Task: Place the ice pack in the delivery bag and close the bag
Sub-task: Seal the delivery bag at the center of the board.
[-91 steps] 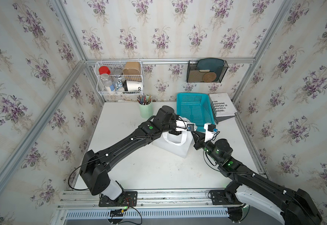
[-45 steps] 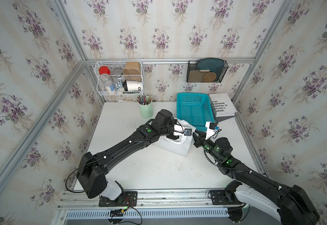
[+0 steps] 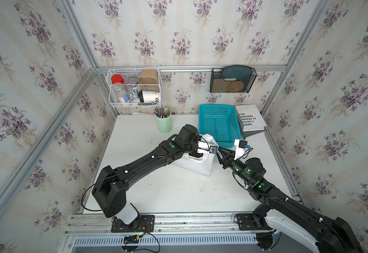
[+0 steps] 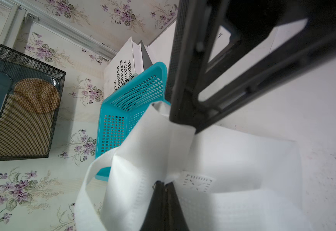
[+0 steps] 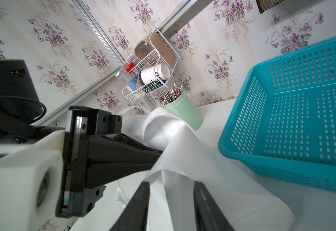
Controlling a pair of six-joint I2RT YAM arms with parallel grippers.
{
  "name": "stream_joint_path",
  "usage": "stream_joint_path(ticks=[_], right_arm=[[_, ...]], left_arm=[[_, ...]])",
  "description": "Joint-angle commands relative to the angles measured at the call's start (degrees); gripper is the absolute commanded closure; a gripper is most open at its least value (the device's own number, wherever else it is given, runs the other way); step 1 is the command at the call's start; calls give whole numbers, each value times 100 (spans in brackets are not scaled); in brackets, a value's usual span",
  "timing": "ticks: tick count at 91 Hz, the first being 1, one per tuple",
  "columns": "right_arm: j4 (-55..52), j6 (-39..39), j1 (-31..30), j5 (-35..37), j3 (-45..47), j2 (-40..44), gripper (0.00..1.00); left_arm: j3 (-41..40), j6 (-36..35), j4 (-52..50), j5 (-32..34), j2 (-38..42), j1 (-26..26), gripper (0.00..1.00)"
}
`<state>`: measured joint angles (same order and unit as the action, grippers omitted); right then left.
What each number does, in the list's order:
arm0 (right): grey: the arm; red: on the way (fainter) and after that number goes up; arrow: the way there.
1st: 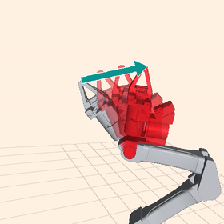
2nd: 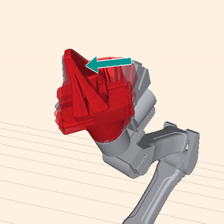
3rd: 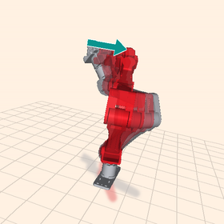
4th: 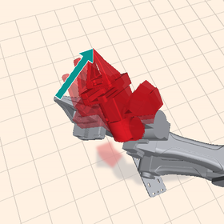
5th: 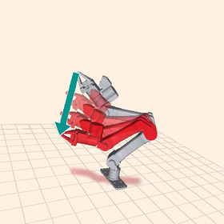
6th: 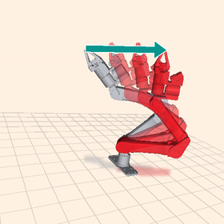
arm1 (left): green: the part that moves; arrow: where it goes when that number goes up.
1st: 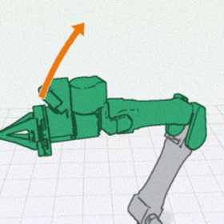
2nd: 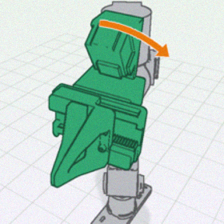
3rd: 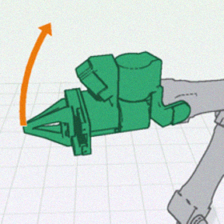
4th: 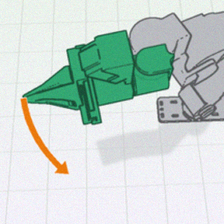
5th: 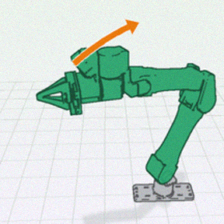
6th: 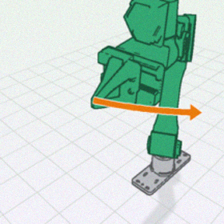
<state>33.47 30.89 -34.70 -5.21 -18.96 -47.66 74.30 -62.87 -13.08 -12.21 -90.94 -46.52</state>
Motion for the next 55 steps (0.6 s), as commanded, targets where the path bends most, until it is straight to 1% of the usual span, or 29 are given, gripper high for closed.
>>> stream_joint_path(ticks=[1, 6, 11, 14, 17, 21, 40, 50, 55], right_arm=[[-613, -292, 0, 18, 13, 392, 47], [-747, -303, 15, 20, 74, 613, 39], [-610, -156, 25, -67, 171, 791, 31], [-482, -33, 31, -147, 209, 816, 28], [-336, 101, 33, -235, 232, 761, 26], [-209, 362, 33, -309, 180, 590, 27], [530, 1318, 40, -326, -240, -496, 43], [771, 1654, 50, -306, -438, -882, 44], [691, 1733, 47, -212, -543, -1026, 44]], left_arm=[[22, 71, -327, 138, -38, 12, 100], [32, 100, -329, 127, -47, 12, 100], [32, 135, -319, 109, -51, 12, 100], [40, 149, -310, 99, -57, 12, 100], [40, 157, -309, 93, -60, 12, 100], [49, 180, -311, 81, -63, 12, 100], [3, 237, -316, 40, -14, 12, 100], [-12, 253, -320, 35, 13, 12, 100], [-18, 265, -318, 25, 14, 11, 100]])
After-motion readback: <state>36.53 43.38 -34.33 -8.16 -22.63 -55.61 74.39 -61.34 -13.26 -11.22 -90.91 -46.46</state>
